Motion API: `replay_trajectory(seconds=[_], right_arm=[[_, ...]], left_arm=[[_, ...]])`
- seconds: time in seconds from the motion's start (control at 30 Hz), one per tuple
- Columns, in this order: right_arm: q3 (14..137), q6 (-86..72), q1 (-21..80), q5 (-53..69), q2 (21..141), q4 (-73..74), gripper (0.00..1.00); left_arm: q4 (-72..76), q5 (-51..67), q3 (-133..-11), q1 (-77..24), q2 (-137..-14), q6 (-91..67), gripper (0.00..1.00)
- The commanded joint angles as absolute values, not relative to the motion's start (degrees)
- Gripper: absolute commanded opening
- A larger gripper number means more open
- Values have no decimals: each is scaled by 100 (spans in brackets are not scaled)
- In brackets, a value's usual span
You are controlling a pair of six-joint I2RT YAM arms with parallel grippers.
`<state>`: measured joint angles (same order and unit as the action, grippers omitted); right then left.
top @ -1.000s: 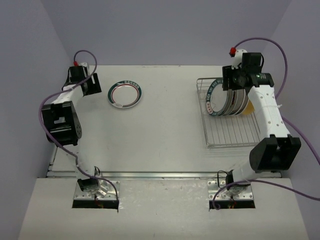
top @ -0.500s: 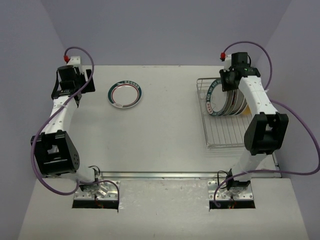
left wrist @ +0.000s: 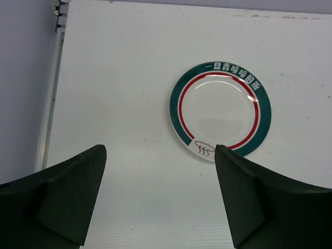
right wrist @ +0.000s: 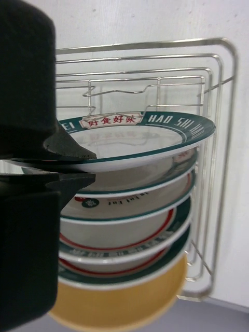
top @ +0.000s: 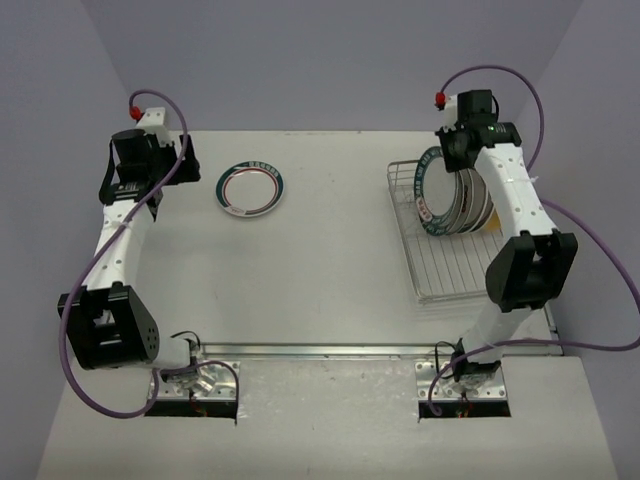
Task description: Unload the plates from the dish rack
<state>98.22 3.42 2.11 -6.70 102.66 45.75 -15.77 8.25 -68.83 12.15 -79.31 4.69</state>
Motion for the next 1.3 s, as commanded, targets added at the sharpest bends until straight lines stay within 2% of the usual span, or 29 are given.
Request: replay_trajectory(seconds=[0.0, 0.13, 0.27, 0.37, 0.57, 0.7, 1.1, 1.2, 1.27], right_arm=[[10555, 467, 681, -668, 9247, 4125, 0], [10093, 595, 785, -635, 8596, 3405, 0], [9775, 392, 791, 31, 7979, 3007, 0], [9539, -300, 782, 1920, 7668, 3035, 0], [8776, -1085, 822, 3396, 7458, 2702, 0], [8359, -1195, 995, 3691, 7308, 2505, 0], [7801, -1581, 1405, 4563, 7267, 2176, 0], [7768, -1582, 1495, 4641, 7322, 2135, 0], [7749, -1591, 1567, 4629, 7368, 2107, 0]], left_arm=[[-1468, 1116, -7163, 900, -7752, 303, 84], [-1459, 1237, -7335, 724, -7726, 325, 84], [-1477, 2804, -7363, 694, -7564, 297, 85], [-1485, 5139, -7330, 485, -7477, -205, 87], [-1379, 6060, -7348, -465, -7339, -858, 87], [-1327, 6170, -7356, -685, -7321, -1097, 87], [-1396, 5433, -7189, -1447, -7429, -889, 83], [-1425, 5431, -7216, -1512, -7524, -878, 73], [-1476, 5394, -7225, -1547, -7564, -847, 59]])
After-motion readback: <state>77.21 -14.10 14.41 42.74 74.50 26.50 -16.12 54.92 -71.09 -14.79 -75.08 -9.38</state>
